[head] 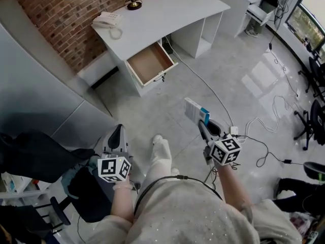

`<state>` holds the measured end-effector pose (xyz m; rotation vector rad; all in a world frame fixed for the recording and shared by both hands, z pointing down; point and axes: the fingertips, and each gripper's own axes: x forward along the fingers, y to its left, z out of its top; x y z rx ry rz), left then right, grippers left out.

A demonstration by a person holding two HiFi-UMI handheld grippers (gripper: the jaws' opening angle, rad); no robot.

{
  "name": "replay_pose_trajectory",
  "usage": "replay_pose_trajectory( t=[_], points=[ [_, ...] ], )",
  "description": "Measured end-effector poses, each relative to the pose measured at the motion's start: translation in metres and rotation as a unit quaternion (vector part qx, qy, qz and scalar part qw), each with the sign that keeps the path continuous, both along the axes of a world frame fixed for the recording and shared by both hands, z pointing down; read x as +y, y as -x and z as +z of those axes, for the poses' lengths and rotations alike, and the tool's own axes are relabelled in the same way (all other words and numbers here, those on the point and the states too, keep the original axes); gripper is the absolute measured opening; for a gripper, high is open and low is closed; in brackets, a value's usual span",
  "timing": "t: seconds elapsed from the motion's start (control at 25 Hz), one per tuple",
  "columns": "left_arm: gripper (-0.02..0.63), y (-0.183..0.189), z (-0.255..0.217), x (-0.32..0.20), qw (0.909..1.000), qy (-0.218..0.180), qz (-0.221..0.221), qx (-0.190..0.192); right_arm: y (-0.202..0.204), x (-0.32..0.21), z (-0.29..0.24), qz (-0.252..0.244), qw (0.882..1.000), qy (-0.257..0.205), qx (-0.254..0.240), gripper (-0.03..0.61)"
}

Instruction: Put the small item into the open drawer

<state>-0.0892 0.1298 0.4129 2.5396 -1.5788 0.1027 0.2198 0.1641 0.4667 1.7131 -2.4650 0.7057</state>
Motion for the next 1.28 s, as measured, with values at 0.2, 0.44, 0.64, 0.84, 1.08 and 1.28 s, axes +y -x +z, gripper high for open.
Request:
replay_pose_trajectory(
  t=[0.2,0.44,0.64,0.84,1.08,1.28],
  points=[
    [0.005,0.0,-0.004,-0.049,1.0,-0.007,-0.004,0.003,-0.002,-0.044,0.002,0.004,1.0,0.002,-0.001,0.081],
    [0.006,-0.009,-0.003,-0.107,1.0,-0.002,0.008,0.002,0.002,-0.103,-0.001,0.0,1.0,0.006,0.002,0.081],
    [0.006,-0.008,0.006,-0.146,0.9998,0.013,0.013,0.004,0.014,-0.139,0.008,-0.005,1.0,0.023,0.0,0.081],
    [0.006,-0.001,0.018,-0.179,0.9996,0.025,0.014,0.006,0.027,-0.169,0.019,-0.013,0.999,0.04,0.004,0.081],
    [0.006,0.006,0.034,-0.221,0.9995,0.03,0.013,0.003,0.044,-0.212,0.03,-0.027,0.998,0.05,0.011,0.081],
    [0.006,0.009,0.046,-0.251,0.9991,0.036,0.022,0.0,0.061,-0.248,0.039,-0.035,0.998,0.054,0.013,0.081]
  ],
)
